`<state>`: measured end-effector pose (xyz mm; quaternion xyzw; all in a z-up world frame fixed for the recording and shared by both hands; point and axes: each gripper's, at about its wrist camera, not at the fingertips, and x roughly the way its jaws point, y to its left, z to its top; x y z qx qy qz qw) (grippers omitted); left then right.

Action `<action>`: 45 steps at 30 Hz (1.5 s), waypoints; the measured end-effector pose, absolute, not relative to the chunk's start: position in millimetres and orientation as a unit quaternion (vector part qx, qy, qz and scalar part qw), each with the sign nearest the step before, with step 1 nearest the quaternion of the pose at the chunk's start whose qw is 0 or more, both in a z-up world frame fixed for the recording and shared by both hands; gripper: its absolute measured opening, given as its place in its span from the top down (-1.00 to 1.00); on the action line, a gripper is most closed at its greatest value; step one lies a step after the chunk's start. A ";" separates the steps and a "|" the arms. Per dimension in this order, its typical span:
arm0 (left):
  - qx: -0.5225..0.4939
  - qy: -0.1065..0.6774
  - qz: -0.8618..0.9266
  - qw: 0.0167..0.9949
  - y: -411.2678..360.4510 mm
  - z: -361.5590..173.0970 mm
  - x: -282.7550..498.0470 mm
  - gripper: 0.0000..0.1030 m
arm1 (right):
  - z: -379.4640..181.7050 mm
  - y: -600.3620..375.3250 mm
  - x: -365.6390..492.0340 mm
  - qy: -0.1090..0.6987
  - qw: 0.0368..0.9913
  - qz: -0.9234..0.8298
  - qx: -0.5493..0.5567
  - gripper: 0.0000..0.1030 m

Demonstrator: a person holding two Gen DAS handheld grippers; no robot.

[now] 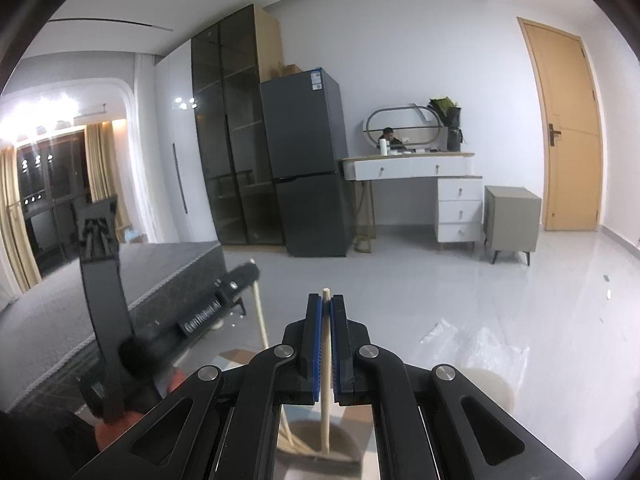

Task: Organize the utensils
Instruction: 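Carry the chopsticks to the caddy with both grippers, then open both grippers above the caddy to release the chopsticks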

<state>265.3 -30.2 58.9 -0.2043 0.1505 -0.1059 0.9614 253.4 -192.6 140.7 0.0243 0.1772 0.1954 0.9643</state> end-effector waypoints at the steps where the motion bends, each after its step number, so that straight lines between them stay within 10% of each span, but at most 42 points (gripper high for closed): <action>1: -0.206 0.153 -0.107 0.961 -30.6 55.2 266.4 0.96 | 137.6 -193.4 255.8 0.179 0.964 0.197 0.023 0.94; 26: -0.116 0.139 -0.098 0.978 -57.6 52.4 238.3 0.96 | 80.4 -206.4 273.7 0.237 0.947 0.210 0.060 0.94; 45: -0.105 0.326 -0.169 0.924 -34.7 55.2 216.1 0.69 | 65.3 -200.6 268.6 0.299 0.919 0.231 0.110 0.64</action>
